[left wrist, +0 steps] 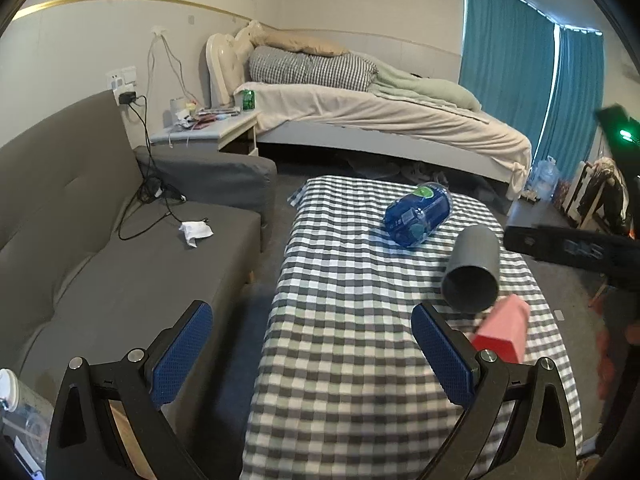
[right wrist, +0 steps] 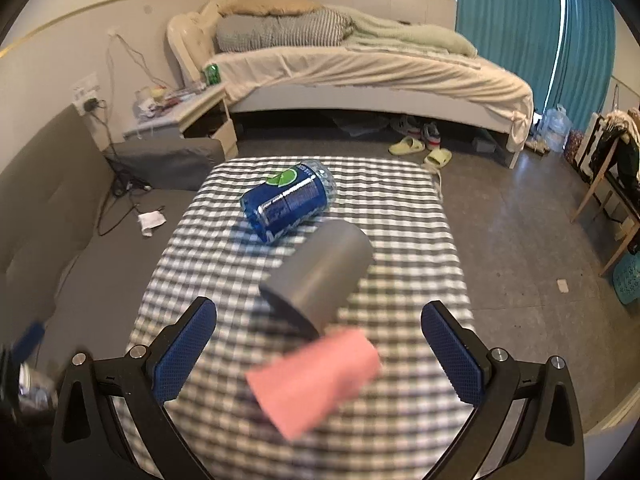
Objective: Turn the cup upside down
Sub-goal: 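Move the right gripper to the grey cup and close on its body, then lift the grey cup with the right gripper and rotate it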
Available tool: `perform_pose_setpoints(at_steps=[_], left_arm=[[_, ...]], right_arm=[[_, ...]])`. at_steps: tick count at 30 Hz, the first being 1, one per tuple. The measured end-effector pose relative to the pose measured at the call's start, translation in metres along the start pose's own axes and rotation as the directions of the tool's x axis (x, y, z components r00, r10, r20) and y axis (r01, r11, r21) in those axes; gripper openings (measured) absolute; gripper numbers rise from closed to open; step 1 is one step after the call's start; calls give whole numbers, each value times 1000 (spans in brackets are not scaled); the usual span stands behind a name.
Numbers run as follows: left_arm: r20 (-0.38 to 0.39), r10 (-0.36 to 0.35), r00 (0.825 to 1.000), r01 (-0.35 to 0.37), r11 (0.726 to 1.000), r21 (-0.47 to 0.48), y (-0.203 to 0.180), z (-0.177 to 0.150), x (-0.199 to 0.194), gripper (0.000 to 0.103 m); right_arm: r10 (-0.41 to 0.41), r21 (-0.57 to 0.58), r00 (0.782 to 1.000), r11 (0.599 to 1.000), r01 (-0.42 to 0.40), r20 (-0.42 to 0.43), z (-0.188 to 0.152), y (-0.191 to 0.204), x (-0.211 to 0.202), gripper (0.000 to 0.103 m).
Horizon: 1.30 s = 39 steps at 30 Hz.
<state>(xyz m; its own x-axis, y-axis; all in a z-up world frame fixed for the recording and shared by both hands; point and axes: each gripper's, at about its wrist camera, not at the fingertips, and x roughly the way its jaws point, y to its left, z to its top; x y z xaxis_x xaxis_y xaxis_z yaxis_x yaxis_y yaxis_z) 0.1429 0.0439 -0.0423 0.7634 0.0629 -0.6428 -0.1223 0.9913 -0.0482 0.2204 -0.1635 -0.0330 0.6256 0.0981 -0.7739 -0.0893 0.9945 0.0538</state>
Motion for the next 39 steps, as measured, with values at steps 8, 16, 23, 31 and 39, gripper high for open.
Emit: perform_pose_setpoints(at_steps=[8,16,23,31,39], left_arm=[[-63,9,998,-12,998,-54,12,8,49,103],[-101,21,995,-30,996,-89,23,0,62,103],[-112,14,994,-28,992,-123,25,0,57,103],[-107,52,993,-67,987,-146,38,-3,42,103],[-86,77,993,-92,979,-183,59,-7,18,103]], right_arm=[[-54,46,988,997,61,-147,22,16,85,103],[-40,109,966,992,70,-254,22,10,129,99],[12,126,961,992,24,-277,17,8,126,83],[92,71,974,994,-79,-205,11,28,82,78],[138,-53,977,988,-148,-162,-12,62,32,75]])
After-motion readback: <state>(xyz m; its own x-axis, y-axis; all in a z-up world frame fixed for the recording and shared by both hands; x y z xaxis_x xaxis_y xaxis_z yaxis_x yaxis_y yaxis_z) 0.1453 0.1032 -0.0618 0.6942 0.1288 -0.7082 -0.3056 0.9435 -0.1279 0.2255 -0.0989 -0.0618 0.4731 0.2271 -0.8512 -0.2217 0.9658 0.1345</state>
